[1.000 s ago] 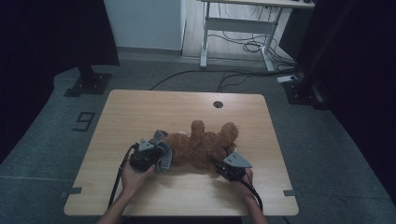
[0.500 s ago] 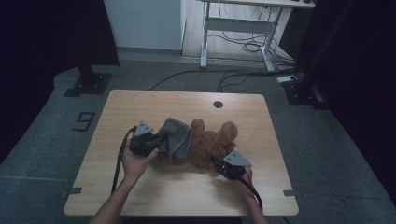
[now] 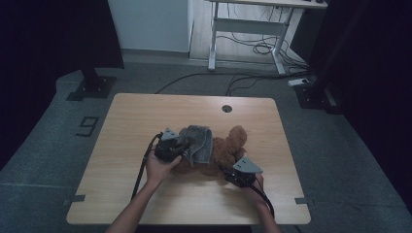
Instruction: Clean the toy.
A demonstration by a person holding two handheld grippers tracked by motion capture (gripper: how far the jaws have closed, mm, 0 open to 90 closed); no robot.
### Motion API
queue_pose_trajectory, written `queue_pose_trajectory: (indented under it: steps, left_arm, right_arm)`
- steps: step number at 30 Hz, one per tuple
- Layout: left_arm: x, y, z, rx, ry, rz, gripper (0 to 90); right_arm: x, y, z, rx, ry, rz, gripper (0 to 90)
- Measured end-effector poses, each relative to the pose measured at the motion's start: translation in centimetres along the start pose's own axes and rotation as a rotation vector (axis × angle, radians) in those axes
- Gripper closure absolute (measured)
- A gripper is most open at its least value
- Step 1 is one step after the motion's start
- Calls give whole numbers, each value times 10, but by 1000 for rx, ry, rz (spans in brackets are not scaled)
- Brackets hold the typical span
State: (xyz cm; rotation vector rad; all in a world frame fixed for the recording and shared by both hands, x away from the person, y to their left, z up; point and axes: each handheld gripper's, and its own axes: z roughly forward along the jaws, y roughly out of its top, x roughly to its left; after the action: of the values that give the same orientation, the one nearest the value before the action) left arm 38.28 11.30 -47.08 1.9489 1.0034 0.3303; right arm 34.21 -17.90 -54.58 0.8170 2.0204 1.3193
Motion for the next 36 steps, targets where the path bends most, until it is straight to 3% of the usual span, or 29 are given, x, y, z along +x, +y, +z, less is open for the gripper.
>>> queue_pose_trajectory:
  steps: [4,9,15,20,22,24,29,34,36]
  left_arm:
    - [-5,-12,-5,-28,-5,8,849]
    - [-13,-29,-12,-69,1,15,851]
    - [-20,-44,-21,-96,-15,24,851]
    - [-21,-51,-25,-102,-36,22,851]
    - [-21,-54,-26,-103,-42,22,851]
    - [-22,-56,-26,-101,-43,26,852]
    - [-28,-62,-28,-90,-61,43,853]
    - [-34,-64,-26,-88,-30,77,854]
    - [-33,-57,-21,-79,-23,70,854]
  right_arm:
    - [0,0,-7,17,34,19,367]
    - [-6,2,-27,33,72,95,223]
    - [-19,27,-53,-28,77,185,170]
    - [-24,40,-37,63,143,201,131]
    - [-20,37,-26,95,180,197,147]
    - [-16,32,-20,90,223,200,250]
    - [-9,17,-20,112,232,191,408]
    - [1,11,-26,109,176,119,468]
    - [5,9,-23,85,105,68,500]
